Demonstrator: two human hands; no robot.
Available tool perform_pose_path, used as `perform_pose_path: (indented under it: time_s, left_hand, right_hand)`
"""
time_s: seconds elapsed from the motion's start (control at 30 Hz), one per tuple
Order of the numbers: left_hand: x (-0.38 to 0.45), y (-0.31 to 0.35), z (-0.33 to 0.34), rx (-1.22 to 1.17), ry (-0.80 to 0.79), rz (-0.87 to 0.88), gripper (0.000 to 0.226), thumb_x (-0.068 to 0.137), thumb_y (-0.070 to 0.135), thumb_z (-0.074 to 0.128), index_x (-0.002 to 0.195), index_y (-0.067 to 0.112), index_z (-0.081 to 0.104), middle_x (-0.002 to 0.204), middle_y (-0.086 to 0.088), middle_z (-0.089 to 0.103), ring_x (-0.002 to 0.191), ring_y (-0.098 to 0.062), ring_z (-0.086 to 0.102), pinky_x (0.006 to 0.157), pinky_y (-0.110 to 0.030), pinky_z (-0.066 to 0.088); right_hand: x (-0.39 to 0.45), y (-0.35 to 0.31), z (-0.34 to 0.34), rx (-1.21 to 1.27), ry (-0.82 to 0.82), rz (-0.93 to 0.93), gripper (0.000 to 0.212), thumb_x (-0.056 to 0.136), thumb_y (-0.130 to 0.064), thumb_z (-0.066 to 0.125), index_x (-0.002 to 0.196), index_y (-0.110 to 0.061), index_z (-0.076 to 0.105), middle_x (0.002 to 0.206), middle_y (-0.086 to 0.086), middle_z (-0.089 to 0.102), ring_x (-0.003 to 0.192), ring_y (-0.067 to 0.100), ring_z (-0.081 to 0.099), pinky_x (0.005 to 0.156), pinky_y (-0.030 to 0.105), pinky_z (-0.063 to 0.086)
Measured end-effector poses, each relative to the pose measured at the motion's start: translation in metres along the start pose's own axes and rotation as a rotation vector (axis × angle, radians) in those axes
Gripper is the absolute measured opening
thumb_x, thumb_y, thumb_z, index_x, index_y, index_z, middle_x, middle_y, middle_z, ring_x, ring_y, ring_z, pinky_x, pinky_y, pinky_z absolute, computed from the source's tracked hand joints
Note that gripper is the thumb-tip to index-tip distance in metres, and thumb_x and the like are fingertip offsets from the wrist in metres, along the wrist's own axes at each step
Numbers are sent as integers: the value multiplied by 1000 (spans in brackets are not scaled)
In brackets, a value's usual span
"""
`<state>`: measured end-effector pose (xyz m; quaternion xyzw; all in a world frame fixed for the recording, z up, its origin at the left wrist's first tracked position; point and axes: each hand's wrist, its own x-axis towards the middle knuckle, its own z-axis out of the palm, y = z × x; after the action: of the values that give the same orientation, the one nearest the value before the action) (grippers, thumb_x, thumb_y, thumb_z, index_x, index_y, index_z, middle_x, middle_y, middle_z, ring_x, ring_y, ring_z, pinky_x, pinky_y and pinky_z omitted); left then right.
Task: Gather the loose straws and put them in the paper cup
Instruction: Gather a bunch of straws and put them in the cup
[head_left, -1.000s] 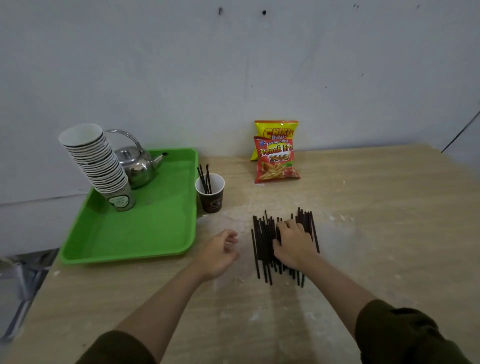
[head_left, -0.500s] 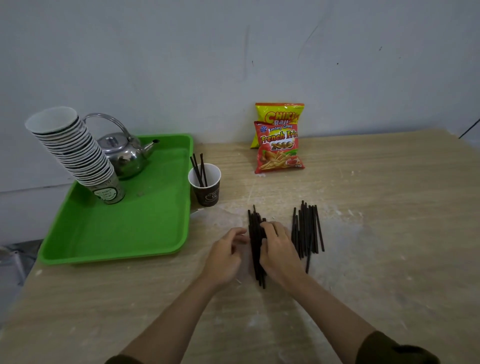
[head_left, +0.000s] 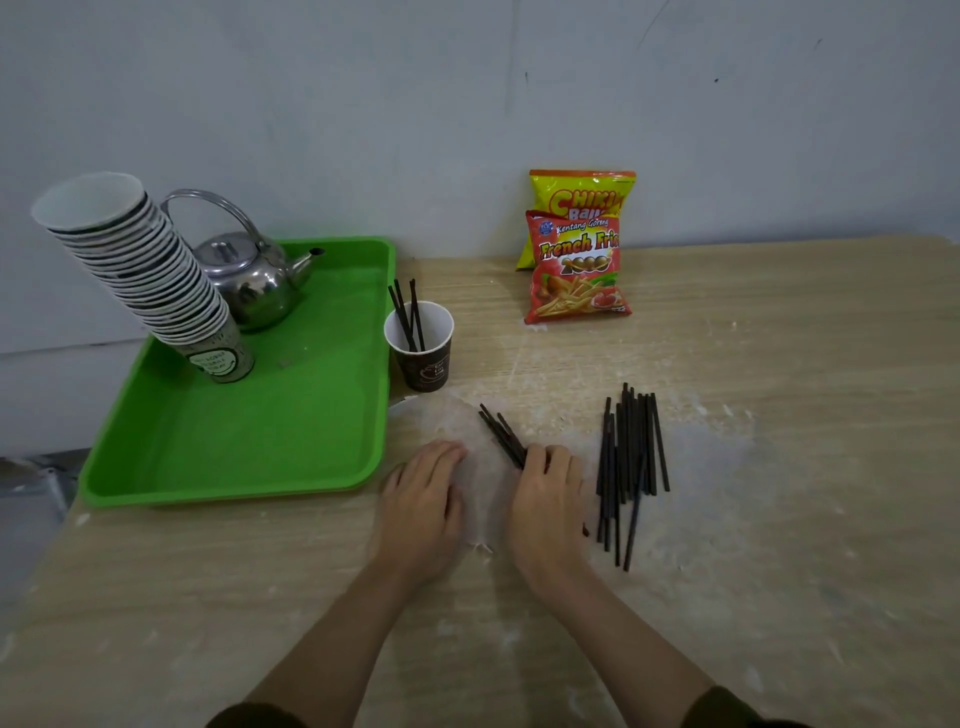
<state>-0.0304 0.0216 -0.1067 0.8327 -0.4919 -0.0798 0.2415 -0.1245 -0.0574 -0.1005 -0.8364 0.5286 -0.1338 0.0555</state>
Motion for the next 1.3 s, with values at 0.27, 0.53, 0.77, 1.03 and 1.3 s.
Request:
perform_pose_path:
  time_s: [0.27,0.53,0.77,1.03,1.3]
  left_hand:
    - [-1,0,0,29,55,-161,64,76,42,29,132,11,32,142,-9,39,134,-23,30,103,-47,33]
    - [0,0,0,40,25,-175,70,74,46,23,135,12,27,146,-6,32,136,-20,24,107,-44,27]
    - [0,-2,0,47,20,-169,69,75,46,22,135,13,27,146,-6,33,136,-20,24,108,-43,26]
    - [0,-1,0,37,37,-173,66,73,42,28,132,13,32,141,-6,40,134,-21,30,105,-44,30]
    - [3,0,0,54,25,-164,65,74,42,26,133,15,31,142,-5,39,133,-20,30,106,-45,27]
  right_hand:
    - [-6,-11,3,-102,52,44,24,75,3,33,73,-8,53,69,9,57,61,23,53,52,30,44]
    - [-6,-12,8,-125,101,28,21,78,2,32,73,-10,48,66,7,55,61,23,54,52,30,44]
    - [-6,-13,-1,-96,-49,56,22,77,4,34,71,-9,50,68,8,55,60,22,53,53,30,43]
    - [24,-3,-37,830,-223,65,10,95,-10,39,102,-17,41,75,-3,49,64,10,51,57,18,42]
    - [35,9,-34,1105,25,10,9,93,-5,46,101,-7,47,72,-8,52,58,-10,49,59,3,40]
